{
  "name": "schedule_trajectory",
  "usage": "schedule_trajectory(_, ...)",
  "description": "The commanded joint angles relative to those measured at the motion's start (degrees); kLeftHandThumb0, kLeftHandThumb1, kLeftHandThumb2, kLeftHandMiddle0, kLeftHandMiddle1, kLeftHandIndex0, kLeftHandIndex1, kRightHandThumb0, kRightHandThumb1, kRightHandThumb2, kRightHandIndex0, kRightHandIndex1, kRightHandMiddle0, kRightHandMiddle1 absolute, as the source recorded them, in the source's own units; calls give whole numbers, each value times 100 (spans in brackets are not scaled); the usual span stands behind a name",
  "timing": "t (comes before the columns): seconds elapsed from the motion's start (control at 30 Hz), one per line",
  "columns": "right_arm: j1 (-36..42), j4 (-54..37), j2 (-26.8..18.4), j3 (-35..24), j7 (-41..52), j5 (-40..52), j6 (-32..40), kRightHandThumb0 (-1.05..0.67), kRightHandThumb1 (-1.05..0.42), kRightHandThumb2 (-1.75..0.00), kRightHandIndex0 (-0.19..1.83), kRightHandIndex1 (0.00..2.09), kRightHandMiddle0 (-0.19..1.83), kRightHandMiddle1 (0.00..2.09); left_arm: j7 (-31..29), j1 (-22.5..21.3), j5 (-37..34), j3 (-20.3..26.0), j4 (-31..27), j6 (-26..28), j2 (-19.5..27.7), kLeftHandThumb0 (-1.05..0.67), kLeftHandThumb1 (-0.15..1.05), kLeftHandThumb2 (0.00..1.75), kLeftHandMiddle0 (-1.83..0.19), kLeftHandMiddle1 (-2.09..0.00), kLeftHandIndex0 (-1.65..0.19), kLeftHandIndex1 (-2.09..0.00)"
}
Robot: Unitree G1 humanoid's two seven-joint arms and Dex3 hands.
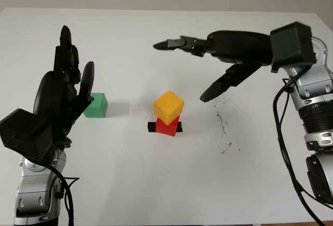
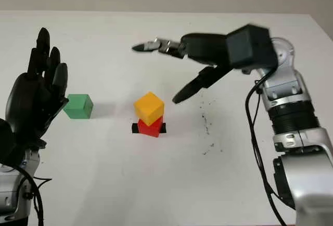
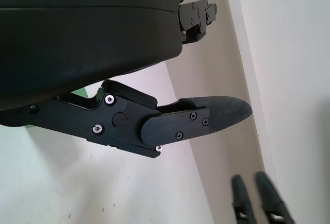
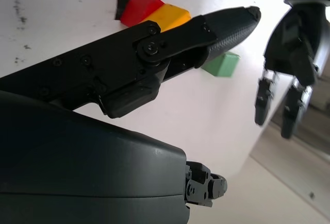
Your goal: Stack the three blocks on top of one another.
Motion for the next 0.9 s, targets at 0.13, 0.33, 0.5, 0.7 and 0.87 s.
schedule_trajectory(0.13, 780, -249, 363, -454, -982, 170, 88, -98, -105, -64, -19, 0, -19, 1, -26, 140, 83, 219, 42, -138, 245, -70, 105, 52, 16, -6, 16, -5)
schedule_trajectory(0.33, 1989, -1222, 1311, -720, -2852, 170, 594, -86, -105, -75, -19, 0, -19, 0, -139, 138, 439, 231, 355, -300, 658, -71, 105, 52, 15, -6, 16, -5)
schedule_trajectory(0.5, 2667, -1637, 1879, -727, -3558, 219, 570, -82, -105, -76, -19, 0, -19, 0, -198, 12, 505, 239, 685, -314, 857, -67, 105, 50, 13, -6, 14, -6)
schedule_trajectory(0.7, 3022, -1977, 2205, -775, -4030, 254, 638, -81, -105, -78, -19, 0, -19, 0, -196, -198, 1144, 94, 1215, -341, 1405, -70, 105, 50, 6, -8, 8, -9)
schedule_trajectory(0.87, 3107, -1999, 2313, -871, -4199, 346, 639, -82, -105, -76, -19, 0, -19, 0, -230, -462, 1213, 107, 1608, -396, 1591, -71, 105, 29, -9, -10, 1, -10)
